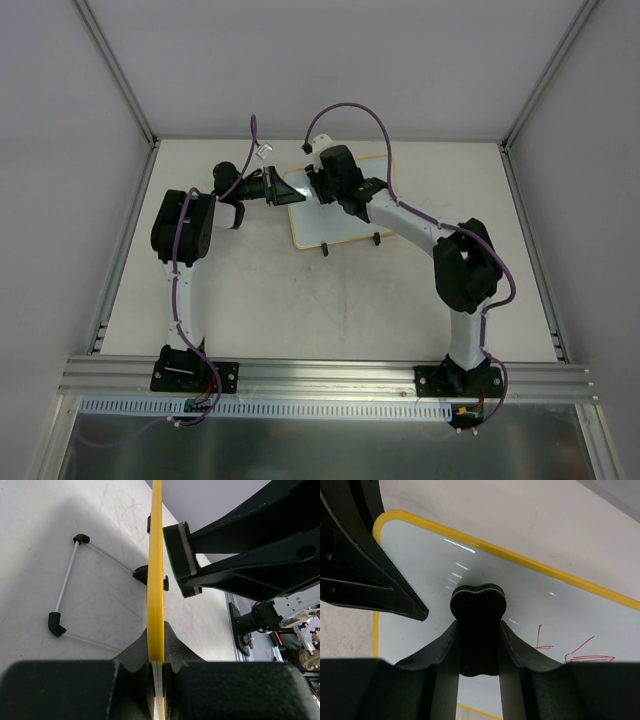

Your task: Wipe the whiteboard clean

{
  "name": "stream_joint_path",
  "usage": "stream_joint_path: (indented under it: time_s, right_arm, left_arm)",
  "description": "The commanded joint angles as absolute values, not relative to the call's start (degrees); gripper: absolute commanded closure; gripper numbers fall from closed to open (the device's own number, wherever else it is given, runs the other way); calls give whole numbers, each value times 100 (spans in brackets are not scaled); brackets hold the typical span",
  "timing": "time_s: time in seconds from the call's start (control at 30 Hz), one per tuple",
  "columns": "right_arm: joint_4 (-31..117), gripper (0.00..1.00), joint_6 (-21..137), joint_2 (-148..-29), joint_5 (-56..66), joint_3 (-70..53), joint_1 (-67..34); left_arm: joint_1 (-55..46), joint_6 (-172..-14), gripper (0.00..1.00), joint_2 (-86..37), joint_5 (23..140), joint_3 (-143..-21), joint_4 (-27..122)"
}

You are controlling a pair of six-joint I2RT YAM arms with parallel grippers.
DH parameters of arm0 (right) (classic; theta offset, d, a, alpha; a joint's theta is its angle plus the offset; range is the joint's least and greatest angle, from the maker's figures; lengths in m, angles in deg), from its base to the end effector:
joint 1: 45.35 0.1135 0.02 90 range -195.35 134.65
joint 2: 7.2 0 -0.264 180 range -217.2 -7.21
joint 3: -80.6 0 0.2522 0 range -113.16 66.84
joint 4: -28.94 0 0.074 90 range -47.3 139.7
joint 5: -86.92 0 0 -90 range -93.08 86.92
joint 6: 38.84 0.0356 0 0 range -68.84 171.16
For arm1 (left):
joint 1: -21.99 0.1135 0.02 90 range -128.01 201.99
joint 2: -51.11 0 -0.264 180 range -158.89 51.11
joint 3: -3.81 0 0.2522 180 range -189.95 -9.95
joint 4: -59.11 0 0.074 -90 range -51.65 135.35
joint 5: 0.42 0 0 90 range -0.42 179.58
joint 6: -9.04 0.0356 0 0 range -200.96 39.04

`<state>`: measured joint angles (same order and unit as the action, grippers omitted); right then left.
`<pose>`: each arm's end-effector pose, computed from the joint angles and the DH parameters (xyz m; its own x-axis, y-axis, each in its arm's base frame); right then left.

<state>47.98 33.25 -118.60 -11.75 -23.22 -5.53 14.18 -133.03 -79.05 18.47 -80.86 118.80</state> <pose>0.3598 0.2930 0.2771 -0.1646 -0.5331 -0.8299 -0.6097 0.7164 -0.3392 0.4412 -0.0945 0.1564 -0.6021 -0.1752 -0.7790 0.7773 0.0943 -0.6220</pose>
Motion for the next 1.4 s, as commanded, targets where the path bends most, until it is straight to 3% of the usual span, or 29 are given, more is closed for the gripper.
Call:
stream_joint_path:
  time_s: [0.0,0.33,0.97,1.37]
  right_arm:
    - [4595,100,3069,-12058,-1634,-2676,-421]
    - [4701,100,3059,-12182,-1767,-2729,-395]
    - [4472,100,3727,-11602,-1776,-797,-263]
    - [4147,100,4035,-11628,-1758,-311,-254]
  left_arm:
    - [1444,-12956,100,-8002,1716,-8211,13210]
    - [1444,-13009,100,-7984,1699,-8167,13395]
    - [1444,-13053,100,-7976,1690,-8114,13526]
    - [1452,-13114,100,-8011,1681,-8140,13570]
